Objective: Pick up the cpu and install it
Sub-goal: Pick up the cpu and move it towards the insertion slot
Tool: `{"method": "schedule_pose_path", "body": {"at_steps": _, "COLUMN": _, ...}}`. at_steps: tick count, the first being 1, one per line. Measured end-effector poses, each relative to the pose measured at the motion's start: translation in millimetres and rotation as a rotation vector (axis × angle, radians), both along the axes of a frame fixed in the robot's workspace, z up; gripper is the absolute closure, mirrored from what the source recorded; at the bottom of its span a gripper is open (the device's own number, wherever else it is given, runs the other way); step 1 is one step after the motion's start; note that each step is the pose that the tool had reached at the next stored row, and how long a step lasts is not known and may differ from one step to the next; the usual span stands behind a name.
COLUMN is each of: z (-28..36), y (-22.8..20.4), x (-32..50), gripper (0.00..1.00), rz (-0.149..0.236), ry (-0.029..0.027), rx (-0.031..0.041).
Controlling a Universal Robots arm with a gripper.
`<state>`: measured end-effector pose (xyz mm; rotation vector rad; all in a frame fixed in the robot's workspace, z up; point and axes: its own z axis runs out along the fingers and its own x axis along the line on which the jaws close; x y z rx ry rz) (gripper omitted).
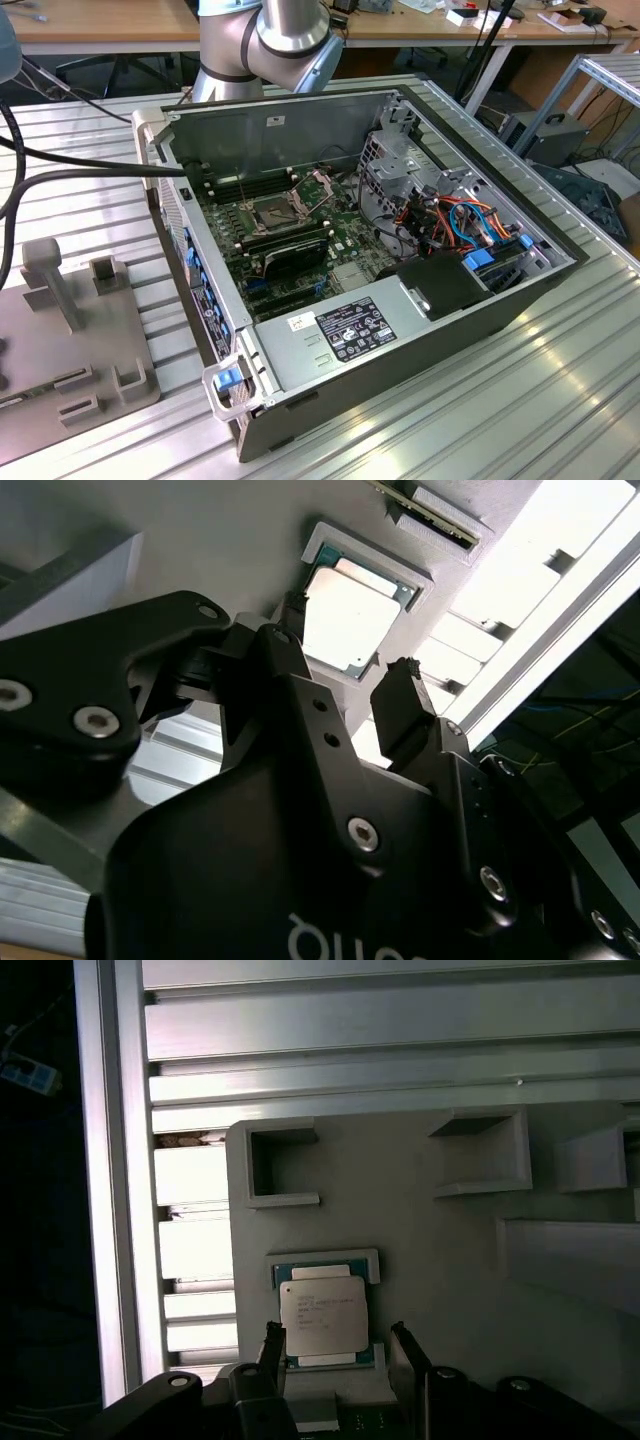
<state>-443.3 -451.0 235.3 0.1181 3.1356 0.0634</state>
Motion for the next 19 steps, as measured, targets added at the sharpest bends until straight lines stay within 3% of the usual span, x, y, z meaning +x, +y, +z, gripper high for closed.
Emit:
{"method": "schedule_pose_path", "body": {"at_steps": 12, "z": -1.0, "y": 0.0, "x": 0.0, "gripper": 0.46, "rz": 0.000, "ry": -0.0004, "rx": 0.0003}}
{"method": "schedule_pose_path", "body": {"at_steps": 19, "z": -16.4, "y": 0.0, "x": 0.0, "gripper": 0.46, "rz": 0.000, "ry": 0.0000, "rx": 0.0001}}
